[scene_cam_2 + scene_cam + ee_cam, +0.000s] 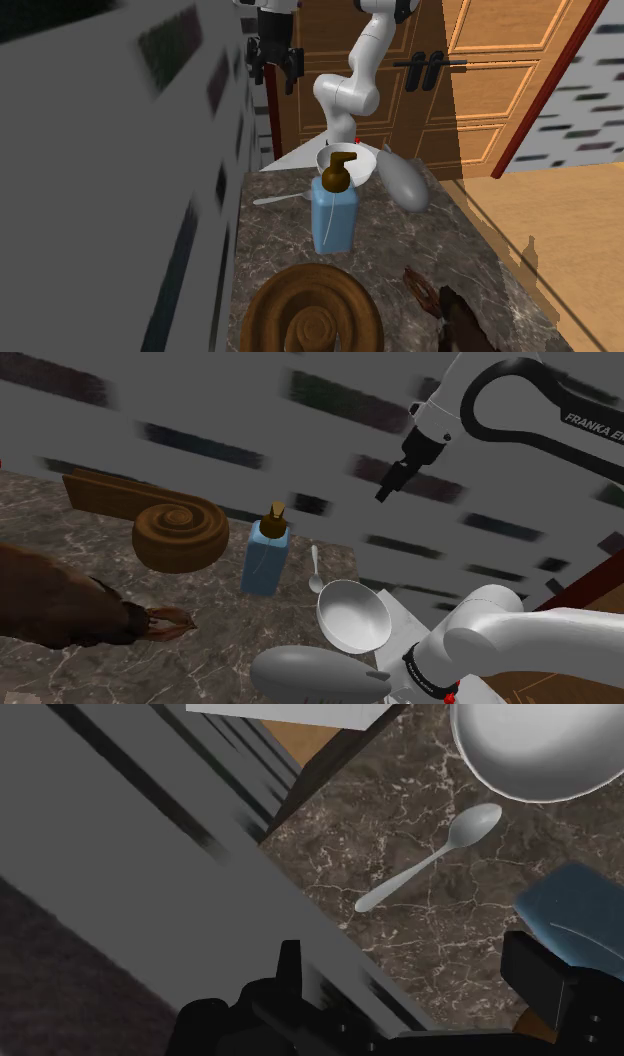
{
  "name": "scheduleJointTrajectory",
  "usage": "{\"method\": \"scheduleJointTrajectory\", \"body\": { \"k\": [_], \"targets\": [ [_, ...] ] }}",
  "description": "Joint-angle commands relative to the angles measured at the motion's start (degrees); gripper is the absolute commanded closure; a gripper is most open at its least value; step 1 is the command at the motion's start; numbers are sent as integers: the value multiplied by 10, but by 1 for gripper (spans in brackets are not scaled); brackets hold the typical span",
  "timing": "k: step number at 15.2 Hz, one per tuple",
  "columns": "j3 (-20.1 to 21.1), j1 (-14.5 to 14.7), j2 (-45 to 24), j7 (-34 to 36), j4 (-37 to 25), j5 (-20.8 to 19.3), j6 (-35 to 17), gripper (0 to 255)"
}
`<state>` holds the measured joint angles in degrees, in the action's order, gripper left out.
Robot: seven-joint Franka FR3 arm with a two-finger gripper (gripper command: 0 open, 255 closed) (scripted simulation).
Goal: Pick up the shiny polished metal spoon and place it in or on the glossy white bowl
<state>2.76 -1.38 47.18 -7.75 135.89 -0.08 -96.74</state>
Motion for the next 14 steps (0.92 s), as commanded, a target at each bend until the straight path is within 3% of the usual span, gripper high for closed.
{"method": "scheduleJointTrajectory", "body": {
  "k": [1, 14],
  "targets": [
    [0, 0, 0, 0, 0, 0, 0, 0],
    [70, -53, -145, 285, 120, 135, -191, 0]
  ]
}}
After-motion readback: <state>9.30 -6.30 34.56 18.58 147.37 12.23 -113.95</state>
